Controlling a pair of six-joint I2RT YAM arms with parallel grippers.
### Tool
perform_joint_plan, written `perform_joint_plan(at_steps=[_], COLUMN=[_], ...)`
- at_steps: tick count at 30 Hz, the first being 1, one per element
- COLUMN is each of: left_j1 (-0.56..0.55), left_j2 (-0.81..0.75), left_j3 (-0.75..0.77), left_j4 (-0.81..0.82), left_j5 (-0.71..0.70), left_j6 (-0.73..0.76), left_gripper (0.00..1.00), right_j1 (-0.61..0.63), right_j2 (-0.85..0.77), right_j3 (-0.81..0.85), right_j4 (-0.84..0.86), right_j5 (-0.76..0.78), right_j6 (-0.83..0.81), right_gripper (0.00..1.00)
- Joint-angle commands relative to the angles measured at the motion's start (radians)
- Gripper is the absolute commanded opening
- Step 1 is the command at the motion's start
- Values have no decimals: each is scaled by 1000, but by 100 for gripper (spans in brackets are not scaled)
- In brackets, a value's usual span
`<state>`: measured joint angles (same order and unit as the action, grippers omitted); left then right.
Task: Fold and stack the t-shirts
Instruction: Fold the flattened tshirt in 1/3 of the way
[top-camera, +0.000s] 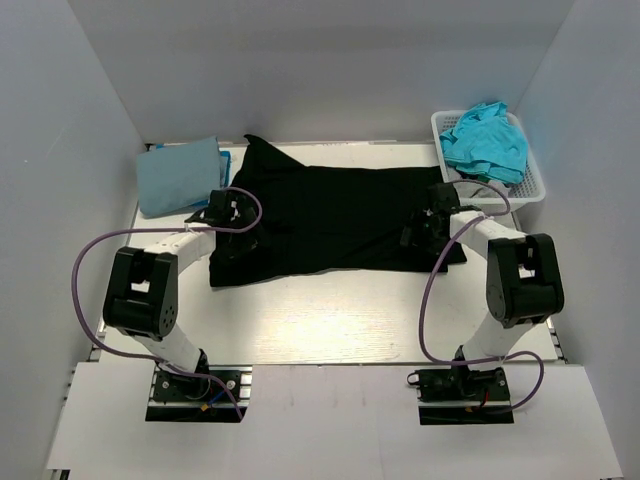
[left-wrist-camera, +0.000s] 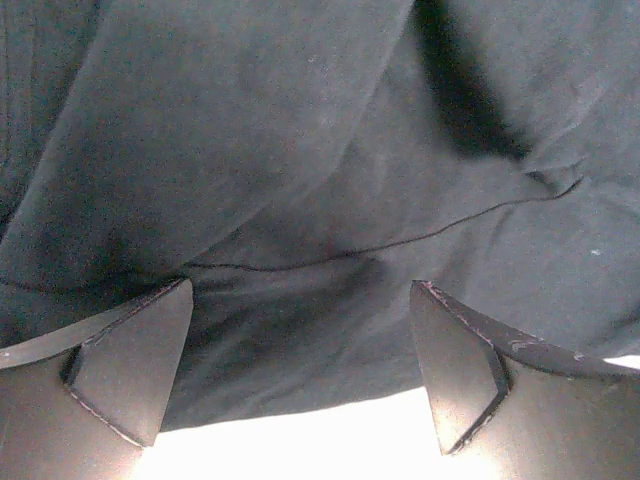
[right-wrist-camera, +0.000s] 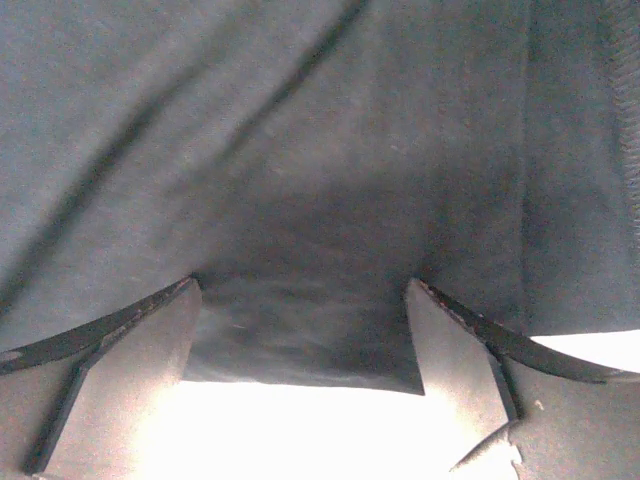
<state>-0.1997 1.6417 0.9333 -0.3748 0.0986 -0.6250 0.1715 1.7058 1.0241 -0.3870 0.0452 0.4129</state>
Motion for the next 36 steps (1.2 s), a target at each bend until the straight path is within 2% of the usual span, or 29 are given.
perform_joint_plan(at_steps=[1, 4, 7, 8, 12, 13, 15, 17, 19, 24, 28, 30, 33, 34, 36], left_j1=[-4, -13, -14, -14, -14, -14, -23, -23, -23, -23, -23, -23, -23, -23, -23], left_j2=[-28, -84, -227, -334, -576, -680, -773, -848, -858, -751, -659, -625, -559, -513, -497], left_j3=[-72, -155, -262, -292, -409, -418, -429, -429, -429, -396, -361, -352, -352, -329, -320], left_j4=[-24, -52, -122, -142, -278, -329, -339, -339, -314, -178, -113, -53, 23, 43, 43], left_j5=[-13, -4, 53, 68, 90, 90, 153, 162, 153, 130, 2, -10, -22, -45, -54], left_j6=[-15, -27, -53, -53, -110, -145, -166, -197, -222, -246, -257, -257, -257, -257, -257], left_gripper=[100, 100, 100, 100, 100, 100, 100, 100, 100, 100, 100, 100, 91, 79, 79], right_j1=[-4, -6, -7, -7, -3, -4, 0, 3, 3, 8, 10, 8, 10, 8, 8], right_j2=[-29, -78, -172, -243, -428, -461, -596, -701, -727, -674, -631, -617, -607, -604, -600], right_j3=[-73, -151, -261, -336, -494, -509, -539, -526, -490, -331, -271, -262, -249, -242, -237], right_j4=[25, 27, 8, -6, -105, -125, -186, -168, -170, -182, -182, -179, -173, -174, -176], right_j5=[-19, -28, -85, -105, -107, -97, -87, -154, -183, -215, -237, -255, -268, -269, -269], right_j6=[17, 43, 56, 61, 99, 107, 115, 97, 83, 32, 27, 29, 36, 33, 33], right_gripper=[90, 90, 90, 90, 90, 90, 90, 90, 90, 90, 90, 90, 90, 90, 90])
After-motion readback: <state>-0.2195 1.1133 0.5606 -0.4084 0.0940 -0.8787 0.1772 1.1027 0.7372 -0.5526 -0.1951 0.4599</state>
